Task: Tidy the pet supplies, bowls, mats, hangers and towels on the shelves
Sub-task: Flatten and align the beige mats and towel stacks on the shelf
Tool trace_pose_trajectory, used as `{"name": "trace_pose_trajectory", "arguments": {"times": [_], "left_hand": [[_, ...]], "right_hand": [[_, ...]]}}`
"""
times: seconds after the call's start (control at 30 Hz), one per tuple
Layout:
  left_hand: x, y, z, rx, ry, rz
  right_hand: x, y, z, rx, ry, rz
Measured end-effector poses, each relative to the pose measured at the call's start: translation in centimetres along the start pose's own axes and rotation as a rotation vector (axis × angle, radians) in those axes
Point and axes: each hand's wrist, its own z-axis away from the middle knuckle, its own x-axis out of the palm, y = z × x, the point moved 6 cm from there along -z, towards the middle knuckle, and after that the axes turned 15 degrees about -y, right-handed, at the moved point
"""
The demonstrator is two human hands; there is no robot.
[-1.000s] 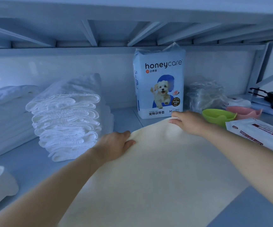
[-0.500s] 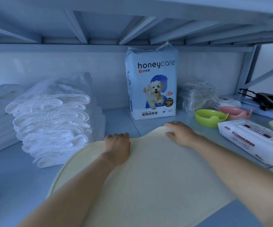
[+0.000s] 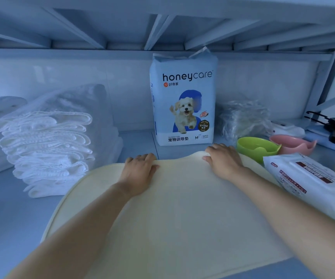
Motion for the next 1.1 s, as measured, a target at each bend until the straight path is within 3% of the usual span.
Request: {"name": "trace_pose_trajectory", "arguments": {"times": [0.17,0.33,0.53,0.7,0.87,1.1], "left_hand": [[2.4,1.3,-1.9,-0.120,-0.150,0.067],[2.3,0.9,-1.0,-0.149,-0.123,0.093],[1.7,2.0,0.4,-0.233,-0.097,-0.074],[1.4,1.7,1.9,-0.250,-0.015,0.135],[1.3,1.7,2.5,-0.243,-0.055,0.127],[1.2,0.2,2.4,-0.287,-0.025,0.222]], "right_hand": [[2.3,2.4,0.2,0.064,-0.066,0.028],[3.6,3.2,0.4,0.051,0.007,-0.310],[3.1,3.0,0.2,-0.041,0.029,-0.372],[2.5,2.7,0.9,-0.076,0.110,-0.434],[1.7,1.5,-0.4,-0.116,0.023,-0.332],[2.4,1.9,-0.5,-0.077,0.060,-0.459]]}}
